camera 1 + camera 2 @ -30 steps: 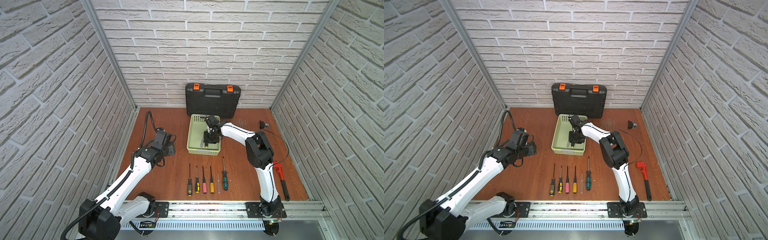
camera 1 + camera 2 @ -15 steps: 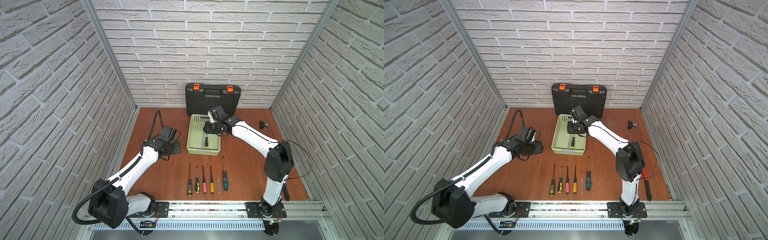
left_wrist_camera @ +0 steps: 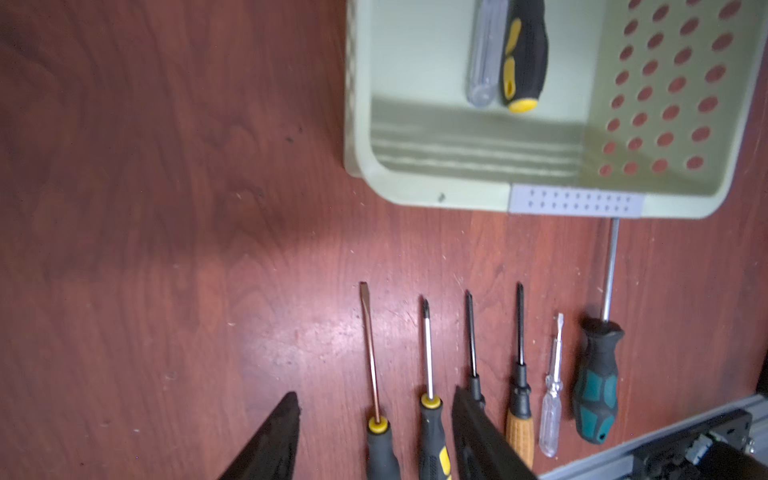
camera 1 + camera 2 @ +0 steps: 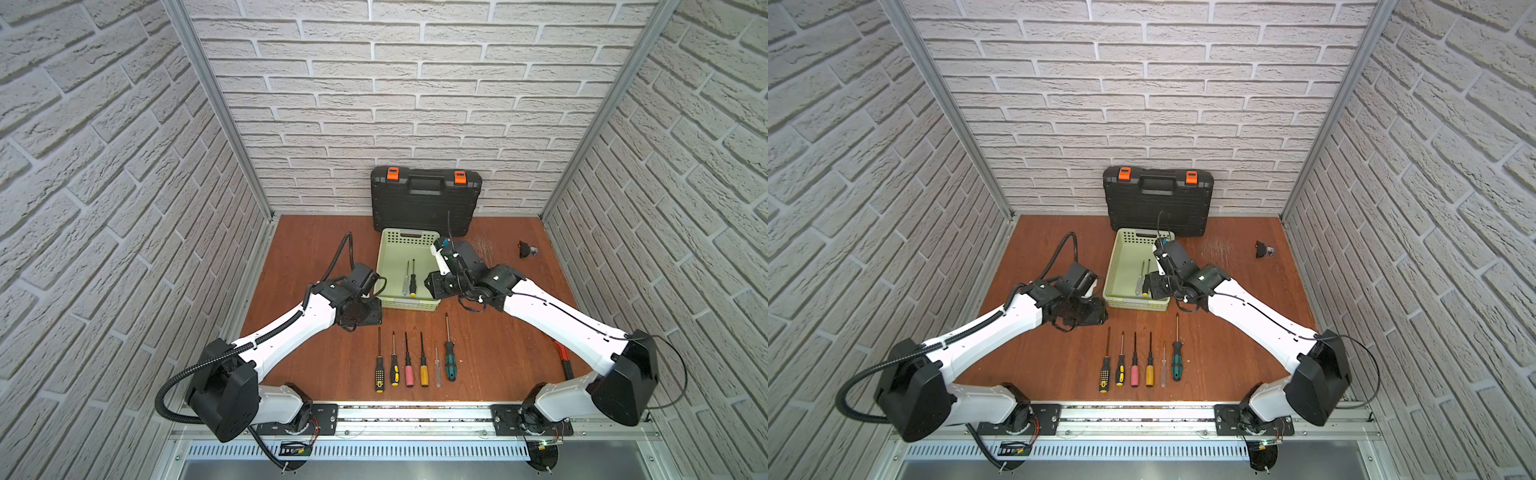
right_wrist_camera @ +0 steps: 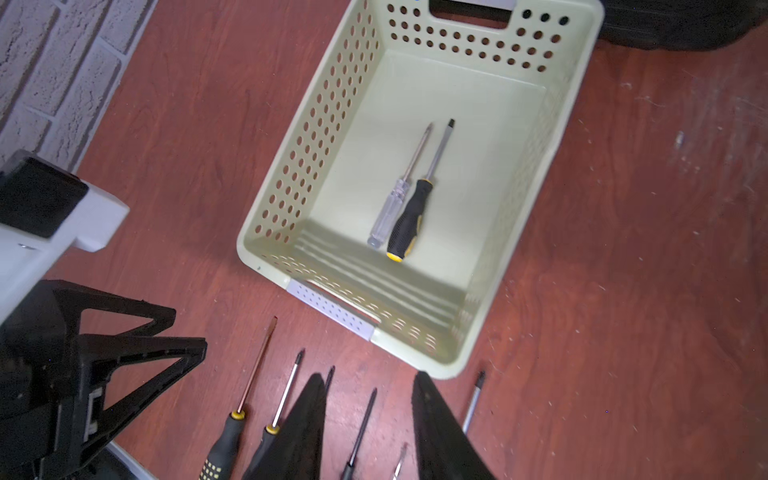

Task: Put the screwdriver in the bin
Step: 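Withdraw the right gripper from the basket while the left gripper moves over the screwdrivers, then lower the left gripper onto the black-yellow dotted screwdriver handle and close it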

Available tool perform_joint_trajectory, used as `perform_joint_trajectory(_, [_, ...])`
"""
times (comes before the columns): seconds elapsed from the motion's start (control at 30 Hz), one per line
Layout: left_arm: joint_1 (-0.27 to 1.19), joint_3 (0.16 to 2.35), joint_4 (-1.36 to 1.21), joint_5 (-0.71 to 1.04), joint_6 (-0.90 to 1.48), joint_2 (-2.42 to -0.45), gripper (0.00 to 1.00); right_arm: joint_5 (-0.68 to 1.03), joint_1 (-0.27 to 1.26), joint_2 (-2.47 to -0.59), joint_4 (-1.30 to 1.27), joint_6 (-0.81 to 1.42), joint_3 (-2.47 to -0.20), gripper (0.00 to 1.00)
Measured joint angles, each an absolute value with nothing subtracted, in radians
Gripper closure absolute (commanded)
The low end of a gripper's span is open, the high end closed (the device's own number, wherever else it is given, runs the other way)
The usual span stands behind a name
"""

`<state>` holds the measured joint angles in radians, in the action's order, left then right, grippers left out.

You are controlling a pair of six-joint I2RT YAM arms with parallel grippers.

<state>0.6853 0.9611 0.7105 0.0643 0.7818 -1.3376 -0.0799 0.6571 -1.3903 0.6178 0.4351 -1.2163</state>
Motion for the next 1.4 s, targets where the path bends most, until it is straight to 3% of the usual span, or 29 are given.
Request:
perform_joint_trajectory(0.57, [1.017, 0.874, 0.691, 0.004, 1.039, -1.37, 0.43, -0.18, 0.664, -1.219, 0.676, 0.437, -1.044, 0.61])
perform_joint_trajectory(1.4, [1.023, 0.748, 0.644, 0.036, 1.103, -1.455, 0.54, -0.16, 0.664, -1.268, 0.661, 0.442, -1.022, 0.61])
